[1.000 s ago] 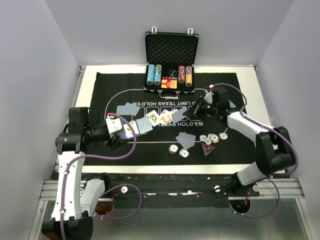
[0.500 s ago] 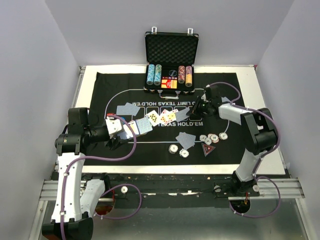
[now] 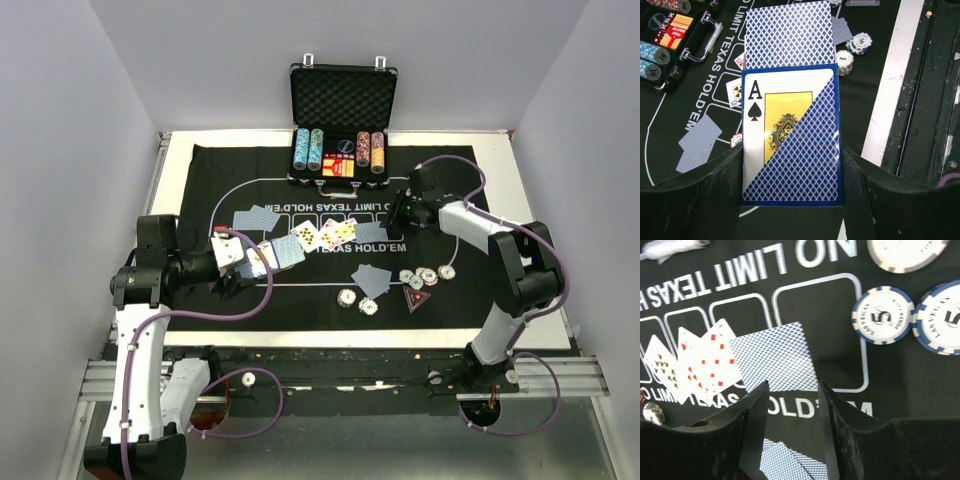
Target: Distribute texas hold em gaming equipment
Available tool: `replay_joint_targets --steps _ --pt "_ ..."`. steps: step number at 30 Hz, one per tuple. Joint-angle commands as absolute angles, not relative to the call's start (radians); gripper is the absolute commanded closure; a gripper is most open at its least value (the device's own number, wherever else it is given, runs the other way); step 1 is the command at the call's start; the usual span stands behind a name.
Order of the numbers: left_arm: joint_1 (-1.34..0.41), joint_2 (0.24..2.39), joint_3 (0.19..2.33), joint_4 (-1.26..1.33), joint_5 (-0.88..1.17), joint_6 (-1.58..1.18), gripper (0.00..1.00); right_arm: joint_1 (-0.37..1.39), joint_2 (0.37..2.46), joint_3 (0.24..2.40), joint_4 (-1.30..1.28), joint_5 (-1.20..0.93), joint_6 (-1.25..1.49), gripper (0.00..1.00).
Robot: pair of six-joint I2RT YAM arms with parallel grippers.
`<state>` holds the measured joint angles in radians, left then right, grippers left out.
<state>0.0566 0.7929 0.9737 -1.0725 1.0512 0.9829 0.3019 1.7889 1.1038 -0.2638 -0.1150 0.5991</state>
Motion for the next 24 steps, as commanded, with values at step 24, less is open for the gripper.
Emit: replay_joint_targets --steps 24 --pt "0.052 0.788 0.992 -1.1 1.057 1.012 0.63 0.405 1.829 1.011 -0.147 -0.063 0.614 0.6"
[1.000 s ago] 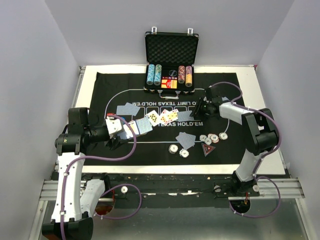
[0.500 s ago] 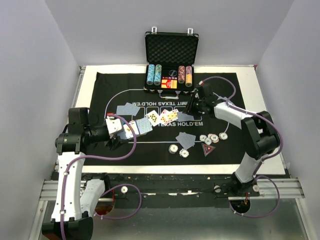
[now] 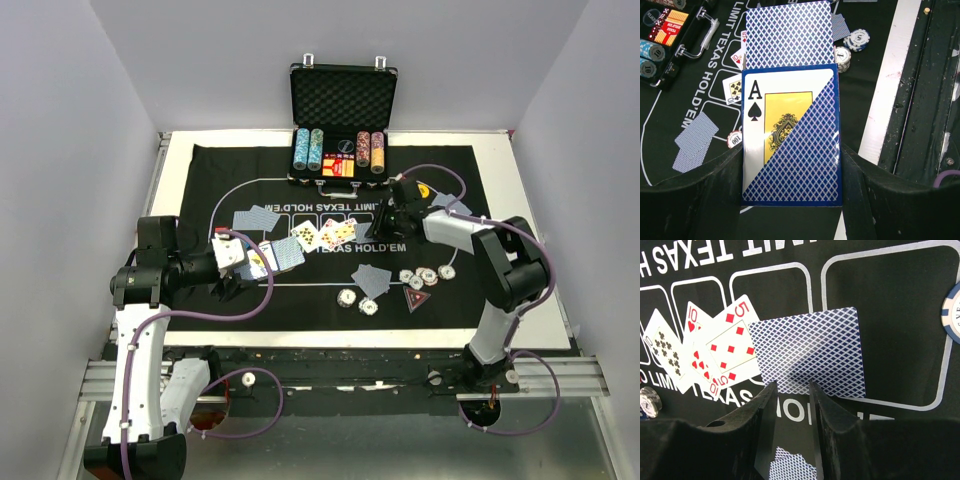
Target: Distribute texas hold em gaming equipment
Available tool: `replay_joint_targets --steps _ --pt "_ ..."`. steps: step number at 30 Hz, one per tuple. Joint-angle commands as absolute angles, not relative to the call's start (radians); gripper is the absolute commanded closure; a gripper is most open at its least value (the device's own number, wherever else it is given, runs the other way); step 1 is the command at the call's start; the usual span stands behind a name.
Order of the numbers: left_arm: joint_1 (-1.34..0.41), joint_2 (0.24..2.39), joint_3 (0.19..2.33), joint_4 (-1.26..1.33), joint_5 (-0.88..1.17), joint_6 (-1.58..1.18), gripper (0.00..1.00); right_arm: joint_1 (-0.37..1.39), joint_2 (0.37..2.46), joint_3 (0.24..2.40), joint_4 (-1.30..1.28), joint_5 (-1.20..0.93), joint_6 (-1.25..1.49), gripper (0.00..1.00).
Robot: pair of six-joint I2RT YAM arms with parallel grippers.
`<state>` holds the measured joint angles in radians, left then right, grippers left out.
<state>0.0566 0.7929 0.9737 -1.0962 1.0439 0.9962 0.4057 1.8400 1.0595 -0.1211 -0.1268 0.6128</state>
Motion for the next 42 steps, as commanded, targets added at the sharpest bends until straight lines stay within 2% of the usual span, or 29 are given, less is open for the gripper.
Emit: replay_joint_targets --steps 1,10,15,26,42 --pt "0.054 0.785 0.992 -1.1 1.055 1.012 0.63 0.403 1.822 1.005 -0.155 -0.052 0.612 0.6" --pt "0.054 0.782 0.986 -1.098 1.055 1.02 0.63 0.39 1.756 1.002 -0.248 0.075 0.604 0.65" --pt "0.054 0.781 0.983 -1.097 1.058 1.017 0.63 0.397 1.736 1.063 -0.229 0.022 0.56 0.64" --pt "0.055 0.781 0.986 -1.091 1.055 1.005 0.63 0.453 1.882 1.2 -0.203 0.015 0.531 0.64" --pt "0.054 0.77 0.989 -1.091 1.051 1.0 0.63 0.453 1.861 1.043 -0.201 0.139 0.563 0.65"
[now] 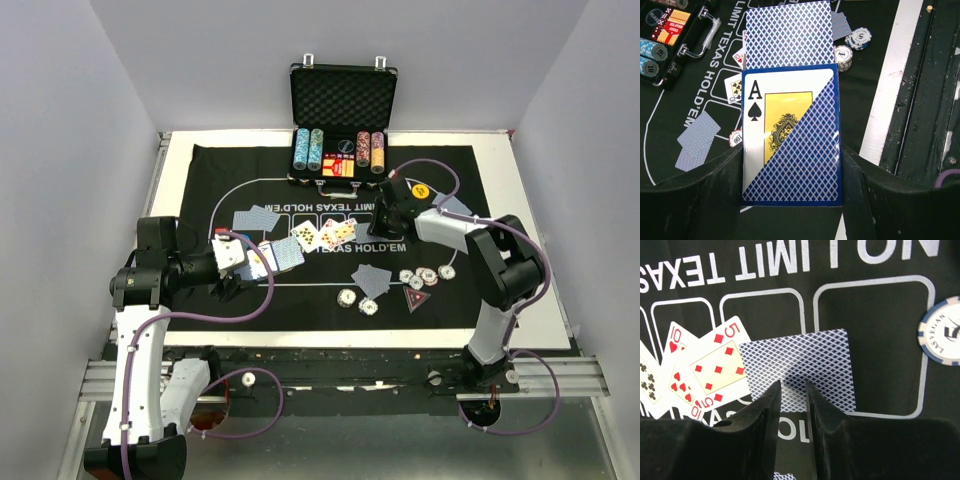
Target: Distribute texas hold em gaming equipment
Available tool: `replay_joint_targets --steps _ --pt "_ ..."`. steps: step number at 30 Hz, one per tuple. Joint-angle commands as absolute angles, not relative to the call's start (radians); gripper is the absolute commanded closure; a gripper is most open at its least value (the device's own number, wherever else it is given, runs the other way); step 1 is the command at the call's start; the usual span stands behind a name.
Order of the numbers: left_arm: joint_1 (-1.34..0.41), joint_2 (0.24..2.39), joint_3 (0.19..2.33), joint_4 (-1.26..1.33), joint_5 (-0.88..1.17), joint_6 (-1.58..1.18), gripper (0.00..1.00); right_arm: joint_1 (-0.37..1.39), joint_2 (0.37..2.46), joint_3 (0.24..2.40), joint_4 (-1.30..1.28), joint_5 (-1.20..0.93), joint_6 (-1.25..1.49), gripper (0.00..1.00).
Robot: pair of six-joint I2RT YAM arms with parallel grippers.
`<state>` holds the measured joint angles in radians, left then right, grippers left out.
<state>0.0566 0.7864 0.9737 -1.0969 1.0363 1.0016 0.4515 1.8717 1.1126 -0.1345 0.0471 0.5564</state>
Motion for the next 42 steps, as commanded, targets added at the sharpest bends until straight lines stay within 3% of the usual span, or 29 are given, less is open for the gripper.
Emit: replay_joint_targets --steps 1,12,22,29,36,42 --pt "0.054 0.769 0.988 -1.089 1.049 1.002 0.64 0.453 1.853 1.034 -0.21 0.15 0.566 0.65" --pt "0.055 0.769 0.985 -1.091 1.054 1.005 0.64 0.451 1.709 0.974 -0.23 0.117 0.571 0.63" --pt "0.054 0.776 0.976 -1.077 1.054 1.002 0.63 0.491 1.497 1.209 -0.301 -0.291 0.615 0.36" --pt "0.052 0.784 0.974 -1.071 1.057 1.002 0.63 0.618 1.456 1.224 -0.218 -0.461 0.719 0.27" --pt "0.054 0.778 0.979 -1.074 1.052 1.002 0.63 0.721 1.48 1.226 -0.1 -0.534 0.818 0.12" --pt "0.054 0.775 0.973 -1.072 1.052 1.003 0.63 0.802 1.505 1.247 -0.109 -0.525 0.821 0.11"
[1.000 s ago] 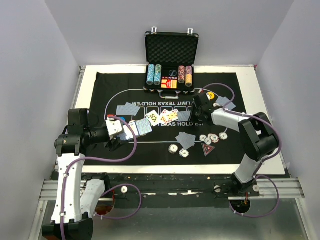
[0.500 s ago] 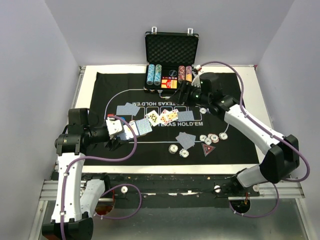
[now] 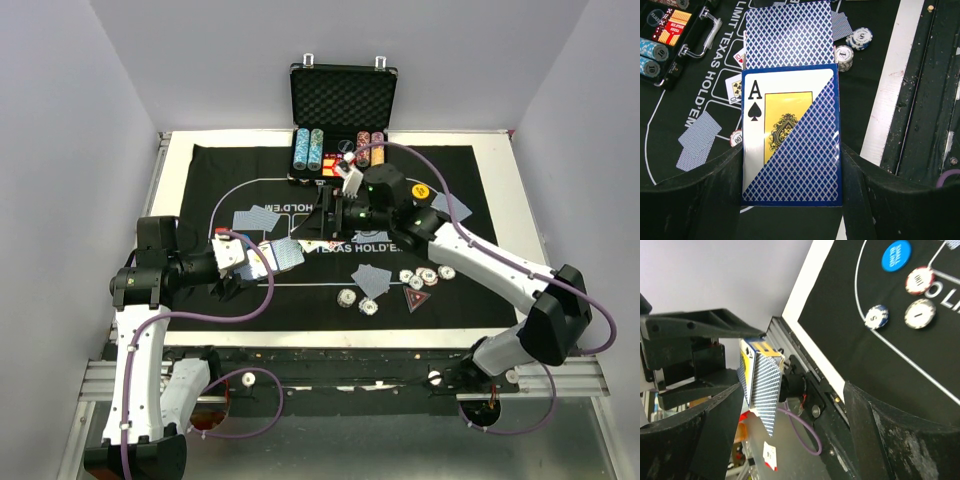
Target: Distribute texas hold em gaming equipment
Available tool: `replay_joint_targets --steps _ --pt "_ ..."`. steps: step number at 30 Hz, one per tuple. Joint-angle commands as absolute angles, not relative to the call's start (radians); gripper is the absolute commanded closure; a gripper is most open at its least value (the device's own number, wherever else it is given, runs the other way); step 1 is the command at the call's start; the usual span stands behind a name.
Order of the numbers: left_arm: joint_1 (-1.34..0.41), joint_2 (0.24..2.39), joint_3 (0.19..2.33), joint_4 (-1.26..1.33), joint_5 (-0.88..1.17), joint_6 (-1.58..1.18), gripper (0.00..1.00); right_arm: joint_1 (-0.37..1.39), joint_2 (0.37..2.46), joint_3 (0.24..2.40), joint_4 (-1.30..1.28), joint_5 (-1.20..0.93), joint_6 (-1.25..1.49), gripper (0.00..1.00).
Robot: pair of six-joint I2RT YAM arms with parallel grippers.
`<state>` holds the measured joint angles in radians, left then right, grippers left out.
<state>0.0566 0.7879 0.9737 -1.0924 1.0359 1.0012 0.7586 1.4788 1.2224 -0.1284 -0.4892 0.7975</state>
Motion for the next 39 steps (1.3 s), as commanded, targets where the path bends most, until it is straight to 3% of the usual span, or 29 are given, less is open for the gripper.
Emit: replay_joint_targets --steps 1,9,39 --pt "0.054 0.775 0.973 -1.072 1.054 1.003 0.63 0.813 1.511 1.243 -0.106 -0.523 0.824 0.11" --pt "0.052 0.773 0.977 -1.074 1.057 1.002 0.63 0.868 1.554 1.207 -0.081 -0.514 0.848 0.11" --pt "0.054 0.776 0.98 -1.074 1.071 0.996 0.63 0.785 1.424 1.109 -0.118 -0.466 0.891 0.32"
